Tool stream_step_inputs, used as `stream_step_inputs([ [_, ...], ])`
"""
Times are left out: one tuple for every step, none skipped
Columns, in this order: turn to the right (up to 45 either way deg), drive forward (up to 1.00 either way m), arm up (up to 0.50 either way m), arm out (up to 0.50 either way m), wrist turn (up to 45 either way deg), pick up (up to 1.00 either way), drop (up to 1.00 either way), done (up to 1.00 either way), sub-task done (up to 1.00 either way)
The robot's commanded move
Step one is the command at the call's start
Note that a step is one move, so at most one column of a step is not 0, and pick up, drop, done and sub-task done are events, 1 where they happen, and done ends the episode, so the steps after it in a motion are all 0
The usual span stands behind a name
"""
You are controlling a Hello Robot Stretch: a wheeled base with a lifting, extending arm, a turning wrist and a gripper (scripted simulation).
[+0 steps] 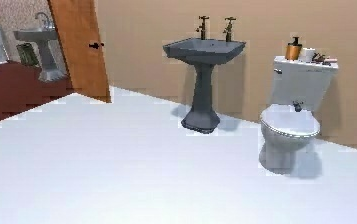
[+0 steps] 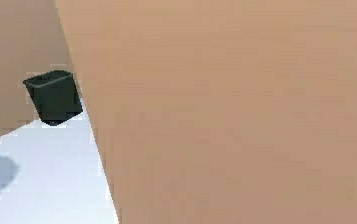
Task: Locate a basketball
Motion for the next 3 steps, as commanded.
stream_step_inputs([
  [0.0, 0.30, 0.00, 0.00, 0.0, 0.00, 0.00, 0.00, 0.00],
  [-45.0, 0.00, 0.00, 0.00, 0.0, 0.00, 0.00, 0.00, 0.00],
  [-36.0, 0.00, 0.00, 0.00, 0.0, 0.00, 0.00, 0.00, 0.00],
])
